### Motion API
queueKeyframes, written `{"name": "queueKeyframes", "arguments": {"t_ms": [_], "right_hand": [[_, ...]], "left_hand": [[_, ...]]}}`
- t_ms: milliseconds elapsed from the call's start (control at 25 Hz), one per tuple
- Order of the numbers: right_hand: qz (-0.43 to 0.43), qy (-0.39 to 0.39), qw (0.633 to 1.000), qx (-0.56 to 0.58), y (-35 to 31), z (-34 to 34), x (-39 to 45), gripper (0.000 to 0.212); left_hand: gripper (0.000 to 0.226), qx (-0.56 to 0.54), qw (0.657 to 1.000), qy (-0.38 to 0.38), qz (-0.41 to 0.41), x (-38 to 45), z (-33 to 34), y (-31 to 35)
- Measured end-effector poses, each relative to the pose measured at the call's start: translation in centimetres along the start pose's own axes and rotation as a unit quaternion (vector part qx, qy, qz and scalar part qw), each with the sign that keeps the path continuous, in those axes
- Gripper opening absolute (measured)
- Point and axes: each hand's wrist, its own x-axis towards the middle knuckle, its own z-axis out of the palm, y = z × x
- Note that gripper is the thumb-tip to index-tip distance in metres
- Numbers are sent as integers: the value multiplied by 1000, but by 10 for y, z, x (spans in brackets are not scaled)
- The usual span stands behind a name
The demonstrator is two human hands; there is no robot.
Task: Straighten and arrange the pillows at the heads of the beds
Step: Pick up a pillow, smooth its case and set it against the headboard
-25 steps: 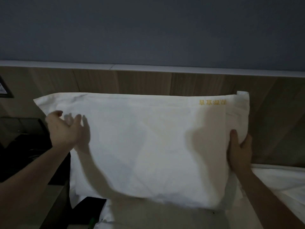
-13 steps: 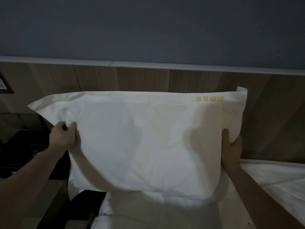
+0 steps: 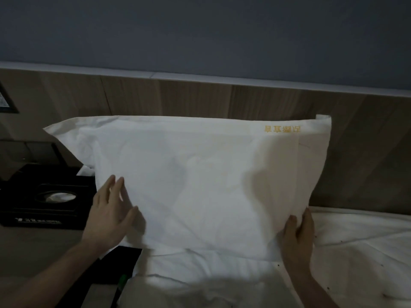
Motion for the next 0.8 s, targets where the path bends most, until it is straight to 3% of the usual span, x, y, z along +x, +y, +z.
{"name": "queueKeyframes", "arguments": {"t_ms": [200,320,400,520,600,640,720,800], "right_hand": [[-26,-27,997,-62,8,5,12,83],[3,-9,999,-46,3,15,10,79],[13,-11,1000,-23,6,13,-13,74],[45,-47,997,32,20,23,-95,58],[21,-141,990,-11,35,40,-166,58],[-50,-199,975,-84,48,47,-200,58],[-89,-236,952,-172,72,66,-248,54],[-107,-225,932,-264,71,80,-260,53]], "left_hand": [[111,23,985,-164,-41,-19,10,-46],[101,13,988,-144,-51,-29,4,-36],[93,-4,994,-110,11,-50,1,-18],[87,-28,974,-204,96,-97,11,-4],[84,-29,949,-294,113,-120,24,-12],[83,-34,936,-330,117,-128,30,-19],[82,-33,914,-390,112,-142,45,-35],[96,-33,899,-425,97,-151,61,-49]]}}
